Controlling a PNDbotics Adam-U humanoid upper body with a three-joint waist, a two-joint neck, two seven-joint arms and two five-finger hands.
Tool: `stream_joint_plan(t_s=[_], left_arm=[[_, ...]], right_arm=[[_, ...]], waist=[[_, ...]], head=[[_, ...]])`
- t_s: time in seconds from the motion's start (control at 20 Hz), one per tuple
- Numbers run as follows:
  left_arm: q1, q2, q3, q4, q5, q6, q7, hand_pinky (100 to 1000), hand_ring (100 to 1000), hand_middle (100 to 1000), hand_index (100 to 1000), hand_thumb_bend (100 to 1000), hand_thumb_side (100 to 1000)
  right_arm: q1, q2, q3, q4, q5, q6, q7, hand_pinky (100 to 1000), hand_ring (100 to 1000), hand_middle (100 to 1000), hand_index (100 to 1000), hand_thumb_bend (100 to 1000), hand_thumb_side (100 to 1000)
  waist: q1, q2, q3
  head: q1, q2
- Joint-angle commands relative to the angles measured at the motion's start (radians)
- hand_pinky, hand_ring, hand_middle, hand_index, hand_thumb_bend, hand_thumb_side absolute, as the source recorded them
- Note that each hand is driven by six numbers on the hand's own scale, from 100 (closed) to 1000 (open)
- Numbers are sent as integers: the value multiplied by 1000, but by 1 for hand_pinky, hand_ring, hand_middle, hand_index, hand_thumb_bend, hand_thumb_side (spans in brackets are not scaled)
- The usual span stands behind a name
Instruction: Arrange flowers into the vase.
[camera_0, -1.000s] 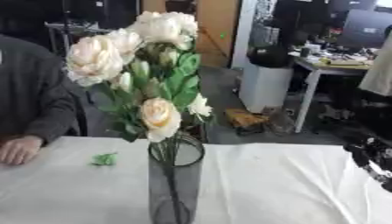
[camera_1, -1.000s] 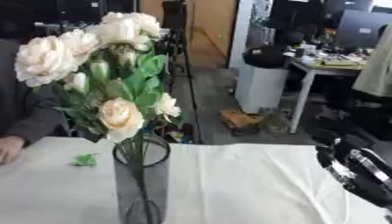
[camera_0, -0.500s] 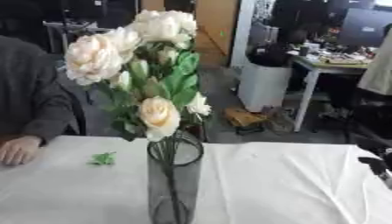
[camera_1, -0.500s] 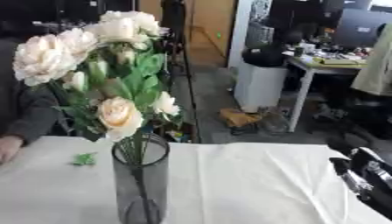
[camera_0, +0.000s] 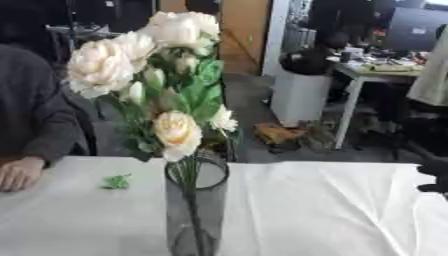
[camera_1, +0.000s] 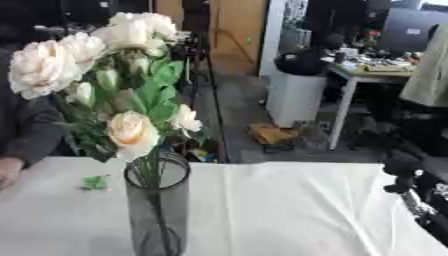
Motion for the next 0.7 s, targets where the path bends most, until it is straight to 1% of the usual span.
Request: stream_joint_plan(t_s=[0.05, 0.2, 0.25, 0.3, 0.35, 0.4, 0.45, 0.5, 0.55, 0.6, 0.65, 0.7], left_arm=[[-8, 23, 5, -20, -3, -2, -3, 793, 770, 726, 786, 1000, 774], [-6, 23, 5, -20, -2, -1, -3, 792, 769, 725, 786, 1000, 773], [-6, 23, 5, -20, -2, -1, -3, 792, 769, 725, 786, 1000, 773], [-6, 22, 5, -20, -1, -1, -4, 792, 768, 724, 786, 1000, 773], [-6, 22, 4, -19, -1, -1, -4, 792, 768, 724, 786, 1000, 773], [-6, 22, 4, -19, -1, -1, -5, 792, 768, 724, 786, 1000, 773], [-6, 22, 4, -19, -1, -1, -5, 792, 768, 724, 786, 1000, 773], [-7, 22, 4, -20, -1, -1, -4, 792, 768, 723, 786, 1000, 773], [-7, 22, 5, -20, 0, -1, -4, 792, 767, 723, 786, 1000, 773], [-6, 21, 4, -19, 0, -1, -4, 792, 767, 723, 786, 1000, 773], [-6, 21, 4, -19, 0, 0, -5, 792, 767, 723, 786, 1000, 773], [-6, 20, 3, -18, 0, 0, -5, 792, 767, 722, 785, 1000, 773]], right_arm=[[-8, -21, -19, -7, -10, -9, -59, 578, 757, 701, 552, 100, 617], [-9, -19, -17, -3, 0, -19, -115, 530, 726, 663, 499, 100, 626], [-9, -20, -13, -3, 4, -21, -134, 530, 726, 663, 499, 100, 626], [-9, -21, -8, -5, 7, -24, -152, 466, 669, 543, 475, 100, 637], [-8, -20, -2, -7, 7, -28, -170, 454, 647, 513, 479, 100, 642], [-8, -19, 3, -8, 6, -30, -188, 393, 585, 462, 449, 100, 658], [-8, -17, 3, -9, 1, -33, -206, 363, 561, 446, 444, 100, 622], [-6, -16, 5, -9, -2, -36, -223, 336, 544, 443, 486, 100, 653], [-5, -15, 11, -10, -4, -39, -240, 338, 553, 462, 536, 100, 653], [-3, -15, 20, -11, -7, -40, -254, 348, 574, 503, 590, 100, 636], [-2, -15, 27, -10, -7, -39, -263, 338, 557, 480, 553, 100, 632], [-1, -16, 30, -11, -2, -39, -268, 315, 525, 425, 482, 100, 650]], waist=[[3, -13, -2], [3, -14, 0], [4, -14, 0], [4, -15, 0], [5, -16, 0], [5, -16, 0], [6, -17, 1], [6, -17, 2], [6, -17, 3], [6, -17, 4], [6, -17, 2], [7, -17, 1]], head=[[2, 2], [2, 2], [2, 3], [2, 2], [0, 2], [0, 3], [-1, 2], [-1, 2], [-2, 1], [-2, 2], [-3, 4], [-3, 5]])
